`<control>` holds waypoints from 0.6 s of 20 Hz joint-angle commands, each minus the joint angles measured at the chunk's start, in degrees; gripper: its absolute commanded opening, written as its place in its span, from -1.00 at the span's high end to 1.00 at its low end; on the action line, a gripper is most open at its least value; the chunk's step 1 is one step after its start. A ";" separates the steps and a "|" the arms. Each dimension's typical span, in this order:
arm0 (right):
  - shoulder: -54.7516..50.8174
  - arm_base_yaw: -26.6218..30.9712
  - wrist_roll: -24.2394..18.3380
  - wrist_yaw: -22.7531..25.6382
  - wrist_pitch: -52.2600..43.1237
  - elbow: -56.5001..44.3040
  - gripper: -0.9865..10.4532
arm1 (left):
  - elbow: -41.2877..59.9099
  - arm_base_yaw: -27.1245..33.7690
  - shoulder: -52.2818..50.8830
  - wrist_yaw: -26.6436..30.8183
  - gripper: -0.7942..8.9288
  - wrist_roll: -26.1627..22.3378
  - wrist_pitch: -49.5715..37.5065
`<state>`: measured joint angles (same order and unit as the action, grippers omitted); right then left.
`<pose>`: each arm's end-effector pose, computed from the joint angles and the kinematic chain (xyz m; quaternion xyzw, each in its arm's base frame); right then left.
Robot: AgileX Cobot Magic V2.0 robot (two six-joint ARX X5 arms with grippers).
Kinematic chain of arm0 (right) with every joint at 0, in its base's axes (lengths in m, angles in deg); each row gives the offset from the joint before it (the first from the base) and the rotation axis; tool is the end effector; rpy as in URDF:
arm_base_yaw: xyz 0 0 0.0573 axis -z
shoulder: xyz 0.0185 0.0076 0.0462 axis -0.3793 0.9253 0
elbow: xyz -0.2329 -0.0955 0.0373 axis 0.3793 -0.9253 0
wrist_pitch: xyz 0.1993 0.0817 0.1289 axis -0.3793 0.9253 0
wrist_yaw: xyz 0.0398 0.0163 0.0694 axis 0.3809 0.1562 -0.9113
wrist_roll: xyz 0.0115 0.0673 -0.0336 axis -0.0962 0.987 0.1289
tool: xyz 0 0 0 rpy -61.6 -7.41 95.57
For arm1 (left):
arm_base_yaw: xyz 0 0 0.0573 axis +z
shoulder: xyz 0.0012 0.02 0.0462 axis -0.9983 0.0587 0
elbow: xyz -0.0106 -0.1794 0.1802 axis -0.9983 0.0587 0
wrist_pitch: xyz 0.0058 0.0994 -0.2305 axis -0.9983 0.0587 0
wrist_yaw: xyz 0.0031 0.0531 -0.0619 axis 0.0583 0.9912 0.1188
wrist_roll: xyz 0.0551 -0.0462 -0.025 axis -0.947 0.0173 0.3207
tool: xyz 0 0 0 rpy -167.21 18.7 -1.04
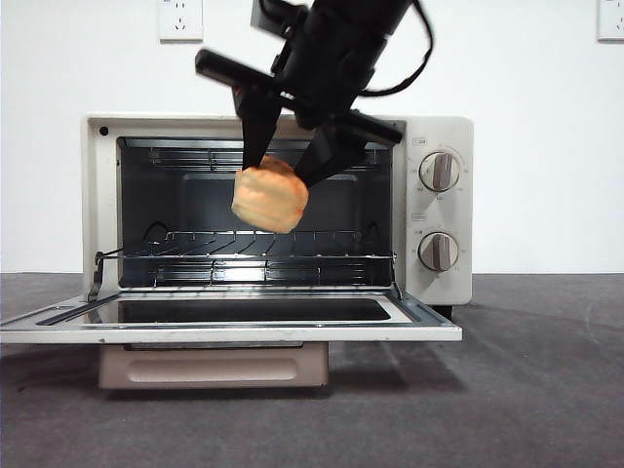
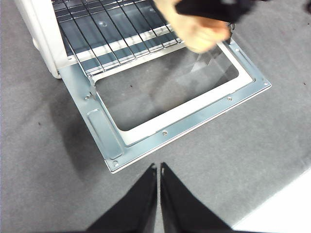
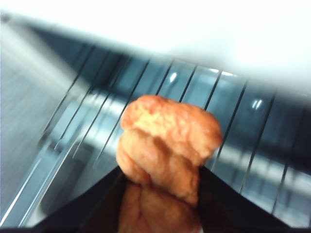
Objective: The left arm flap open the oven, the right arm pick bread and place it into oven, the left arm flap close the oven
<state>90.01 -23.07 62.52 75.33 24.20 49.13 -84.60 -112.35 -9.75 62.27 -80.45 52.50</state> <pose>0.2852 0.2833 0.2277 0.0421 0.3799 0.2605 0.8866 0.1138 -0.0651 0.2828 0.0207 0.3586 -0.2661 0.8946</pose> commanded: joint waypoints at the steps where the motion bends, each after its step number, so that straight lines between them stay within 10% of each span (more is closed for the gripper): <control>1: 2.54 -0.61 1.49 1.99 -3.06 1.79 0.49 | -0.35 -0.17 0.15 0.09 0.80 0.15 -0.22; 12: 5.09 0.17 3.32 9.94 -6.32 1.84 0.33 | -0.35 -0.17 0.15 0.09 0.80 -0.09 0.52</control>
<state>94.04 -22.33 65.30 85.01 18.28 49.57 -84.60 -112.35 -9.79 62.27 -80.45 53.30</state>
